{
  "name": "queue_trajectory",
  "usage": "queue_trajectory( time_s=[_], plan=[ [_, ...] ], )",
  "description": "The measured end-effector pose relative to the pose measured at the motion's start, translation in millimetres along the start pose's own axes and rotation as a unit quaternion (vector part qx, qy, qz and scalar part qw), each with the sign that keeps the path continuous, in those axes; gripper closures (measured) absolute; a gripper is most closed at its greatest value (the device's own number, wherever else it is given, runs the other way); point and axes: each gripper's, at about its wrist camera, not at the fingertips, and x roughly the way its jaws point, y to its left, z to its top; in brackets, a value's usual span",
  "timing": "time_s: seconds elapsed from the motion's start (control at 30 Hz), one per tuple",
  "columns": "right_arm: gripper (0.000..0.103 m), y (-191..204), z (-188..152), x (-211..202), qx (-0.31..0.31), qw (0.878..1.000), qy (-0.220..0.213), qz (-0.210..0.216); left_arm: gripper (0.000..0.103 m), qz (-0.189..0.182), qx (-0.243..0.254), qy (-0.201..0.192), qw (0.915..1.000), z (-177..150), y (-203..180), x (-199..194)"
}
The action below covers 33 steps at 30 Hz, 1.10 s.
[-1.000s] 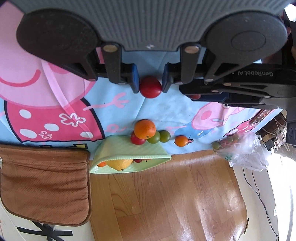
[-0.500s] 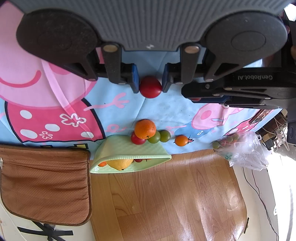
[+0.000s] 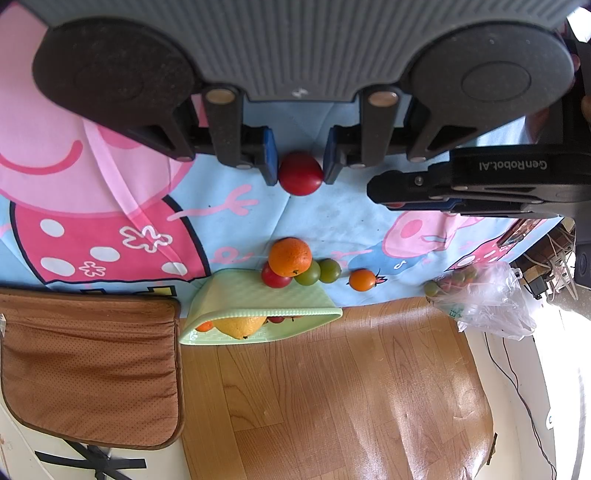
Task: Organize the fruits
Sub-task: 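Lift the plum with the left tool while the right tool lifts the red tomato into the basket, then open both tools over the basket to release the plum and red tomato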
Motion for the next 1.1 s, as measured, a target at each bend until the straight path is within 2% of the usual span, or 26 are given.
queue_trajectory(
  time_s=[0.37, 0.5, 0.67, 0.73, 0.83, 0.97, 1.1],
  plan=[
    [0.074, -3.8, 9.8, -3.9, 0.001, 1.000, -0.013, 0.007, 0.075, -0.030, -0.062, -0.008, 0.9976, 17.0, 23.3, 0.7],
    [0.074, -5.5, 30.8, -6.0, -0.021, 0.999, -0.044, 0.004, 0.075, -0.035, -0.054, -0.034, 0.9974, 46.5, 29.7, 0.7],
    [0.074, -14.0, 65.3, 10.1, -0.043, 0.996, -0.082, -0.014, 0.075, -0.027, -0.042, -0.070, 0.9963, 90.5, 38.7, 18.8],
    [0.074, -21.4, 78.8, 21.1, -0.043, 0.995, -0.092, -0.023, 0.075, -0.030, -0.051, -0.071, 0.9958, 106.3, 45.5, 34.4],
    [0.074, -39.2, 100.8, 42.7, -0.010, 0.996, -0.089, -0.025, 0.075, -0.040, -0.076, -0.061, 0.9945, 124.2, 57.7, 60.7],
    [0.074, -60.5, 122.4, 71.4, 0.014, 0.995, -0.086, -0.039, 0.075, -0.023, -0.074, -0.055, 0.9955, 134.7, 65.4, 87.8],
    [0.074, -68.3, 130.2, 97.2, 0.005, 0.996, -0.076, -0.052, 0.076, 0.013, -0.026, -0.053, 0.9982, 133.4, 60.0, 105.6]
  ],
)
